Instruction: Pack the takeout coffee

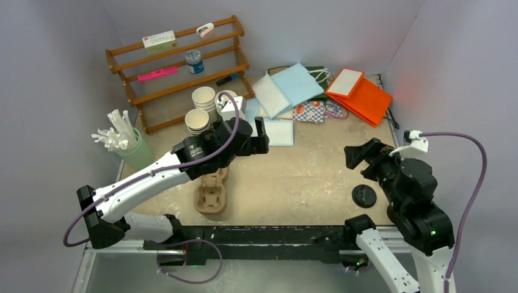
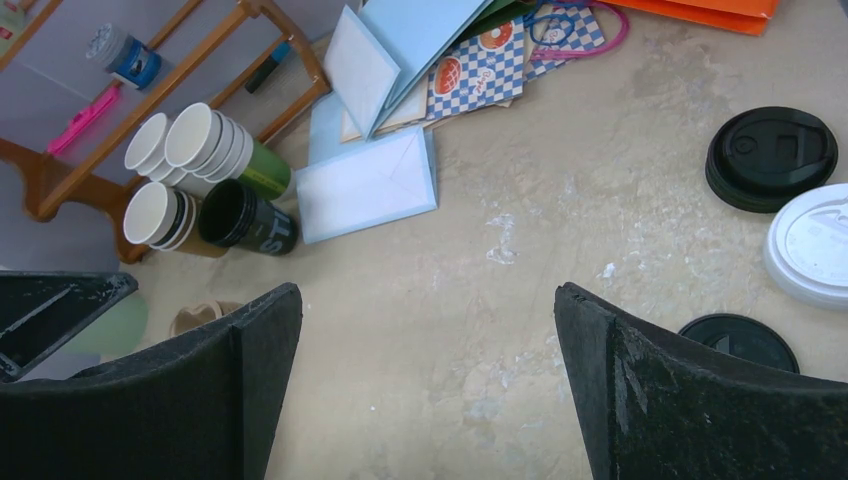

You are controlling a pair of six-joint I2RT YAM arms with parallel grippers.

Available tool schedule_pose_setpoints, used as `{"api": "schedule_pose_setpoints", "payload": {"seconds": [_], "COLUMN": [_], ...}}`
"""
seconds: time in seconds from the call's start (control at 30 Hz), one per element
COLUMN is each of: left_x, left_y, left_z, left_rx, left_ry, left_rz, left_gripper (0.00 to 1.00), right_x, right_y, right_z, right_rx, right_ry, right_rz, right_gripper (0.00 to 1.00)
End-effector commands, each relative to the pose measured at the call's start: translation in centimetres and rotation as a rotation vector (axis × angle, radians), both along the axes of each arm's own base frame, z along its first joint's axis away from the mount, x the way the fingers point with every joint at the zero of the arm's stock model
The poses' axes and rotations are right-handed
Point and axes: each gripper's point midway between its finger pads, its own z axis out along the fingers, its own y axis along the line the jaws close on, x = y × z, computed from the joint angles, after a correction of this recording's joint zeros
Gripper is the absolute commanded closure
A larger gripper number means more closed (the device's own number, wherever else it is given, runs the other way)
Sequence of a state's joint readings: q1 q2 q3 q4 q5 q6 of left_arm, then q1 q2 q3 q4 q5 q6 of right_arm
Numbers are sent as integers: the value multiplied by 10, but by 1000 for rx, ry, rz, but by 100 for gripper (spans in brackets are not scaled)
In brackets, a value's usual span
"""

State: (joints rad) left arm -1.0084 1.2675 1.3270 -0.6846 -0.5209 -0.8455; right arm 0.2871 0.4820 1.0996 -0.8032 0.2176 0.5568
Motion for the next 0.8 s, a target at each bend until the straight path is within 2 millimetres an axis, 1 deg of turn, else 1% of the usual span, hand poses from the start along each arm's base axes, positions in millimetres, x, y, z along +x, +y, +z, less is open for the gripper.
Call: {"api": "schedule_pose_setpoints", "payload": {"seconds": [0.0,0.1,0.2,0.43,0.6,0.63,0.77], "left_x": [-1,-2,-4,5,25,31,58], "left_y": [-2,-10,-25,-55,-74,-76,-76], "left_z": [11,11,13,2,-8,-9,-14], "left_rx": [-10,0,14,89,199,231,381], "left_ry": [-25,-44,-75,-97,-117,-119,-142], "left_rz": [-34,-92,-195,-324,-354,-350,-308], "left_gripper": [0,0,2,6,16,19,27], "right_x": [6,7,7,6,5,5,5], "right_y": [4,5,6,6,7,7,5], "right_z": [10,9,7,4,5,5,11], "right_rx": [16,16,18,11,10,7,-18], "right_ry": [-33,-29,-24,-6,-6,-6,-14], "right_rz": [13,15,19,23,29,31,31], "right_gripper": [3,3,3,3,3,3,3]}}
